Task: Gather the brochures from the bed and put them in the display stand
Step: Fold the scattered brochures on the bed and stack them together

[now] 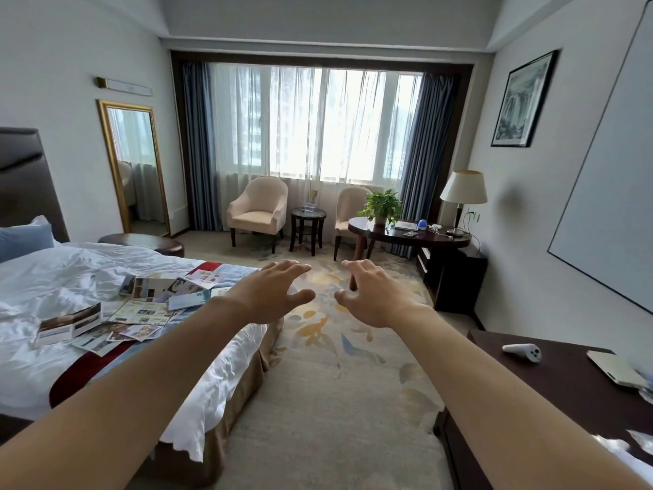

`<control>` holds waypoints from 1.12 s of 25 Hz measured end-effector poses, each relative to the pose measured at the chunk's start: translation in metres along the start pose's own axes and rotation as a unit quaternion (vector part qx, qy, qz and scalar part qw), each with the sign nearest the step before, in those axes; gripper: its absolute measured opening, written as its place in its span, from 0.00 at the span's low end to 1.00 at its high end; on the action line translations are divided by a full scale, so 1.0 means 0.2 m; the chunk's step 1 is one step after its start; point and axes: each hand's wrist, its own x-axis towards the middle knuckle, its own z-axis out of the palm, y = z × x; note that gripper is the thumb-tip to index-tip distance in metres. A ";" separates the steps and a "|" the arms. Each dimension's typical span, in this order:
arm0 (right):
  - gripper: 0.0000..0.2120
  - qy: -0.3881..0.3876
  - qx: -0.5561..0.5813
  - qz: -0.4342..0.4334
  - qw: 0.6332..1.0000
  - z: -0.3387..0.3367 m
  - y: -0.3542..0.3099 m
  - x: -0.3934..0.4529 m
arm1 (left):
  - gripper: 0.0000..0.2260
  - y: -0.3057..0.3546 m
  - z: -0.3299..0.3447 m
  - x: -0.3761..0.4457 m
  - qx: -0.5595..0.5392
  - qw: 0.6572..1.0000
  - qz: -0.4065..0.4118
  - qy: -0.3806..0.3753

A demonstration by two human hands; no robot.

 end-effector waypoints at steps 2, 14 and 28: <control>0.33 0.001 -0.001 -0.015 1.000 0.03 0.06 0.15 | 0.31 -0.07 0.02 0.14 -0.004 1.000 0.001 0.002; 0.32 0.020 -0.029 -0.058 0.998 0.28 0.34 1.29 | 0.40 -0.75 0.21 1.13 -0.045 0.996 0.055 0.046; 0.33 0.004 -0.005 -0.117 0.993 0.65 0.82 2.78 | 0.30 -1.47 0.51 2.39 -0.003 1.000 -0.010 0.016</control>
